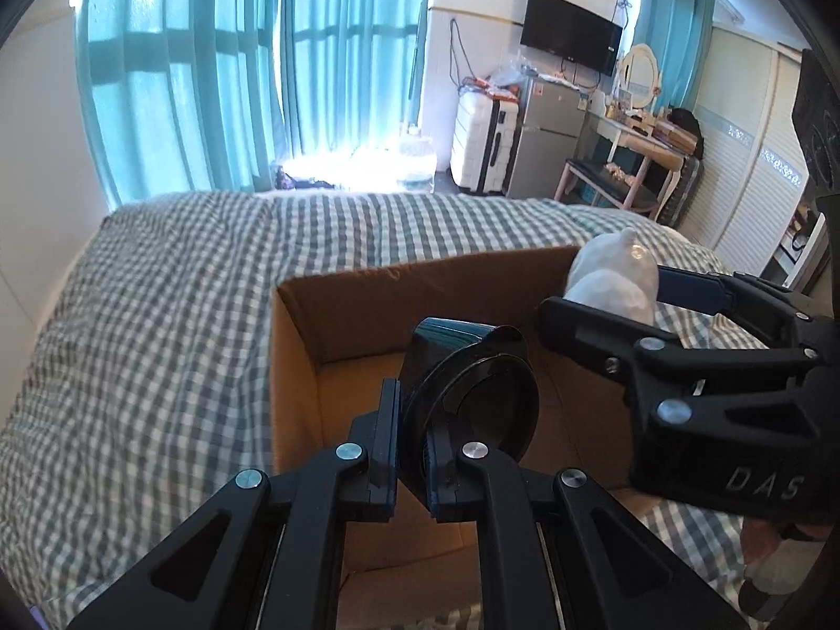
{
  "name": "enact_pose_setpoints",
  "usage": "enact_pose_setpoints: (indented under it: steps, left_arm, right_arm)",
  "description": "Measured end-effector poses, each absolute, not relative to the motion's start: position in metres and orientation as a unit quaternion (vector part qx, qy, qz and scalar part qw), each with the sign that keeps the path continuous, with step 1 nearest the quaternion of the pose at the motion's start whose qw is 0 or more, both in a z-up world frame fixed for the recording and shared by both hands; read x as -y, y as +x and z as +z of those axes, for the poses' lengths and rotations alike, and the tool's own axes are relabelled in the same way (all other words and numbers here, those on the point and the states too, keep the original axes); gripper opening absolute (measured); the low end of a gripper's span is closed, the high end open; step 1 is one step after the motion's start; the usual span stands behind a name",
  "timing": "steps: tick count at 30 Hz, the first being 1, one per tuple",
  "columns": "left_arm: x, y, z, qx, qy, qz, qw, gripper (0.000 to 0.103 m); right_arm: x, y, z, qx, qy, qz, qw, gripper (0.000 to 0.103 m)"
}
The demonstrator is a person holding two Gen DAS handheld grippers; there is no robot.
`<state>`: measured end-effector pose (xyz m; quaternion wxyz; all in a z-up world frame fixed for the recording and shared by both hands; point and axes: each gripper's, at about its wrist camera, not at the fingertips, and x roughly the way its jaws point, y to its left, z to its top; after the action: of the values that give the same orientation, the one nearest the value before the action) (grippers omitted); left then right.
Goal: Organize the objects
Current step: 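Carry both objects into the cardboard box and open both tools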
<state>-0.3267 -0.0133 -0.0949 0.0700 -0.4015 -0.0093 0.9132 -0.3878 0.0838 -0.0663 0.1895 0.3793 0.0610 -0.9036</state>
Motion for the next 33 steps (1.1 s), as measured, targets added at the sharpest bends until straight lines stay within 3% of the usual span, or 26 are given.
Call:
enact_pose_setpoints:
  steps: [10,13,17,18,21,24,33]
  left_arm:
    - [0.022,-0.337,-0.124,0.020,-0.427,0.900,0.087,0.008]
    - [0.019,-0.333,-0.123,0.015,-0.427,0.899,0.094,0.014]
    - [0.017,-0.327,-0.110,0.016,-0.433,0.895,0.102,0.038]
    - [0.017,-0.323,-0.105,0.013,-0.431,0.897,0.100,0.051]
    - [0.020,-0.307,-0.084,0.008,-0.417,0.905,0.086,0.073]
    - [0.022,-0.284,-0.056,0.014,-0.398,0.913,0.087,0.083]
    - [0.020,-0.206,0.028,0.010,-0.344,0.937,0.061,0.095]
  right_arm:
    - [-0.081,-0.397,-0.098,-0.053,0.397,-0.894,0.200,0.083]
    - [-0.081,-0.392,-0.091,-0.040,0.385,-0.901,0.197,0.083]
    - [-0.090,-0.380,-0.067,-0.024,0.357,-0.915,0.188,0.088]
    - [-0.093,-0.377,-0.061,-0.020,0.354,-0.916,0.188,0.088]
    - [-0.109,-0.363,-0.041,-0.015,0.347,-0.921,0.178,0.088]
    - [-0.122,-0.342,-0.019,-0.024,0.340,-0.925,0.168,0.089]
    - [-0.150,-0.249,0.052,-0.054,0.305,-0.936,0.166,0.094]
